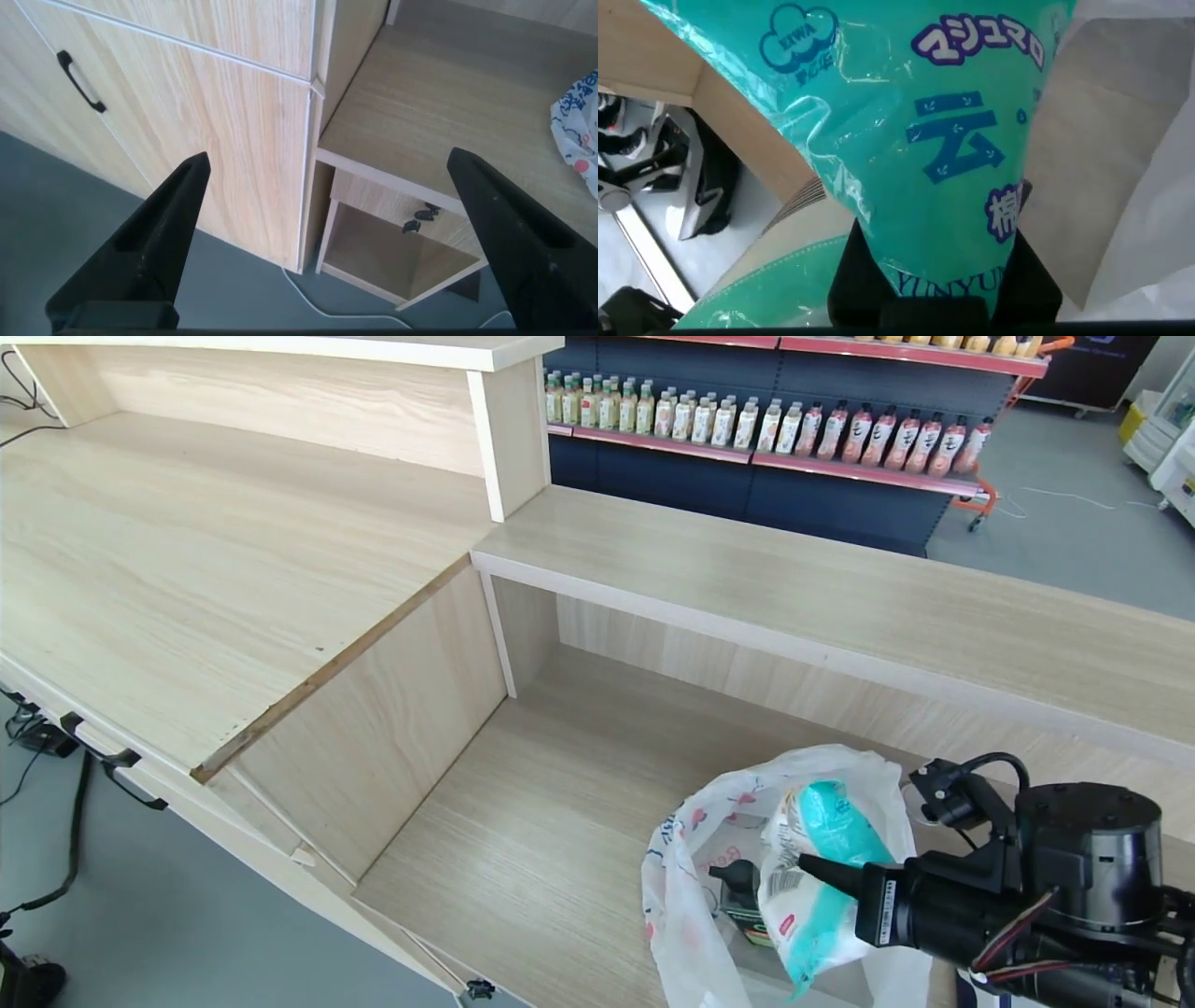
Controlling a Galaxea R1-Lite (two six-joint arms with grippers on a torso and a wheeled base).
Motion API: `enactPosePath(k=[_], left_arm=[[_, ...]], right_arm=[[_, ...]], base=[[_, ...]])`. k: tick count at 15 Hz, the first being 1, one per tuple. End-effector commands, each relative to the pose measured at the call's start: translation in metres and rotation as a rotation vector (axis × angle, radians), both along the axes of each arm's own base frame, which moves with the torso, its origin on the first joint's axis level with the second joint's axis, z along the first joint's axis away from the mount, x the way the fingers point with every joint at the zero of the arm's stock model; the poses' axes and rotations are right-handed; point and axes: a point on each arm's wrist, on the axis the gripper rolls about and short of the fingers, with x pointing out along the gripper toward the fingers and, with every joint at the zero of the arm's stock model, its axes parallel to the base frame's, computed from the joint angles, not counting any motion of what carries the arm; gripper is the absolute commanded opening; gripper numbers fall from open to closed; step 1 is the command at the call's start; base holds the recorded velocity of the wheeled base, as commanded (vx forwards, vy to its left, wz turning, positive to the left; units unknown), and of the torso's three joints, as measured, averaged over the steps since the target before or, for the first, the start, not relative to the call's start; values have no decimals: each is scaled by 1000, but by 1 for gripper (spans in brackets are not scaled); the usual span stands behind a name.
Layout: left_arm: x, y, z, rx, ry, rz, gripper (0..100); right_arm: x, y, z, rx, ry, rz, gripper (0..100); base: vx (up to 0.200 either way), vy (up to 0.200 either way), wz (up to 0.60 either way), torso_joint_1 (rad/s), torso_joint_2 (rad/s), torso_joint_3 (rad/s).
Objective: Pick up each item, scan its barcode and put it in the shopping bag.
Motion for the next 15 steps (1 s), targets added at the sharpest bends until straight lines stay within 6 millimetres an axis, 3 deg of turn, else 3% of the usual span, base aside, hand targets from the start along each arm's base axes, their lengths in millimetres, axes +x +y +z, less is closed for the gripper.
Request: enactPosePath(k=[1,9,15], left_arm=[[0,0,0,0,0,0,100],[0,0,0,0,0,0,100],[0,0,0,0,0,-1,100]], right_arm=[[2,0,-7,-33,19,-10,0],[12,-16,-19,-252,-25,-11,0],[16,-16,-18,-319,-69,27,0]], base=[[0,0,0,0,0,0],[0,0,0,0,0,0],[0,0,0,0,0,0]])
